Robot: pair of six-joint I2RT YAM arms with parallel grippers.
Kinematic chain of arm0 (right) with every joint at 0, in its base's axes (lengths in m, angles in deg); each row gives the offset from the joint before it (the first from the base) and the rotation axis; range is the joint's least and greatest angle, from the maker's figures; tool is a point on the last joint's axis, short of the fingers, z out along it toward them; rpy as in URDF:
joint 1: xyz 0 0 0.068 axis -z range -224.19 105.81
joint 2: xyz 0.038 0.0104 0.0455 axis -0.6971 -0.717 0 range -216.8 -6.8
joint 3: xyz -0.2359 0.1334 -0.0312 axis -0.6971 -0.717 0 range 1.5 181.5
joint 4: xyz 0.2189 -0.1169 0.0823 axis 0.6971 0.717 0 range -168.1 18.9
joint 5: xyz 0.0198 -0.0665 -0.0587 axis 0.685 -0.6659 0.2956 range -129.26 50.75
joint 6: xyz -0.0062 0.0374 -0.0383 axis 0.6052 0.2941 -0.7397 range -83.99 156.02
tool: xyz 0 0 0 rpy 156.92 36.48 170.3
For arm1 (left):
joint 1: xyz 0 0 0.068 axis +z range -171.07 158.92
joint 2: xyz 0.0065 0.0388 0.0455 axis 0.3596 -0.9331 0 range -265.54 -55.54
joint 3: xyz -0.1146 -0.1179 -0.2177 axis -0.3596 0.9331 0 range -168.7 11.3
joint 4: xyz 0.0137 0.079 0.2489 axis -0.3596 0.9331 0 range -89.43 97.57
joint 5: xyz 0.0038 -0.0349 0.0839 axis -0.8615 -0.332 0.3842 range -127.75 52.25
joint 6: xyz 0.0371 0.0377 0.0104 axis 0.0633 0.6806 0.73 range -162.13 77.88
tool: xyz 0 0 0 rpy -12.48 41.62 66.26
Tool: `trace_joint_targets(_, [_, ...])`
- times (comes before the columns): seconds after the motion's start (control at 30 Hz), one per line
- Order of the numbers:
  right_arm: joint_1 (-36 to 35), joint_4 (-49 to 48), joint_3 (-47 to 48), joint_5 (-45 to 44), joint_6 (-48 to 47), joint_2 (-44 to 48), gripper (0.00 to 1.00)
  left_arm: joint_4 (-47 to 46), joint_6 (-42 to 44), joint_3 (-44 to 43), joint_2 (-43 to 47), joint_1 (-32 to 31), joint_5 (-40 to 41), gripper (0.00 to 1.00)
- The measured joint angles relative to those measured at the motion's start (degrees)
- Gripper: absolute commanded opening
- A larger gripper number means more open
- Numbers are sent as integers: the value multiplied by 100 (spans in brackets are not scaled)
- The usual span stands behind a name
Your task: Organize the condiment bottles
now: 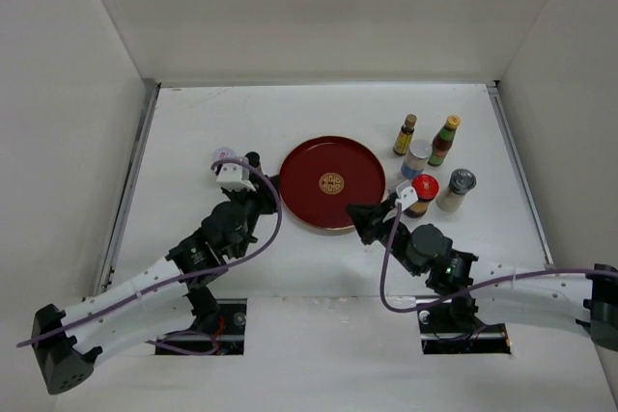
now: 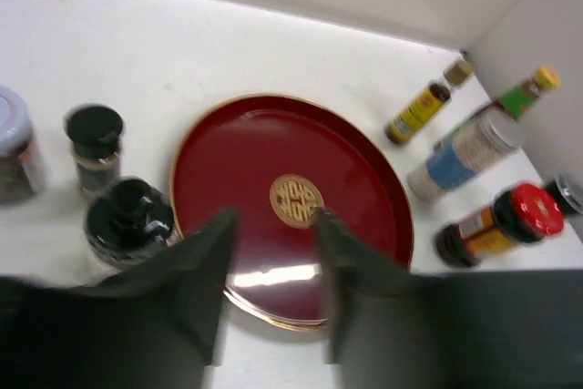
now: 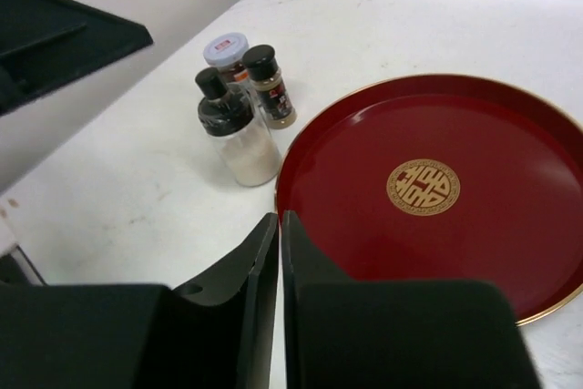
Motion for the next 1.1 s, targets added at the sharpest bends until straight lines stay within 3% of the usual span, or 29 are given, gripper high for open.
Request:
trace_joint_targets(0.03, [0,17,0,-11,26,26,12,37,76,-105,-42,98,50,29])
trace_joint_targets(0.1, [0,50,0,-26,79,44,27,133,179,-317,-195,308,173,52])
trace_joint_targets(0.17, [0,85,2,-42,92,13,58,284,258,-542,-446,555,295,80])
trace_joint_targets(0.2, [2,92,2,-46,118,-17,73,365,254,-638,-597,673,343,88])
trace_joint_targets(0.27, [2,107,4,-48,96,-87,85,527,271,-743,-887,855,396,91])
trace_joint_targets(0.5, [0,118,4,-57,52,-146,90,1067,247,-765,-1862,990,448,91])
trace_joint_targets(0.87, [0,118,4,-83,55,-127,89,776,98,-634,-2876,1298,396,83])
trace_joint_targets(0.97, [2,118,4,-90,55,-96,89,586,72,-586,-3112,1423,302,74])
trace_joint_targets(1.1, [4,118,4,-90,57,-90,88,337,33,-533,-3261,1547,142,53])
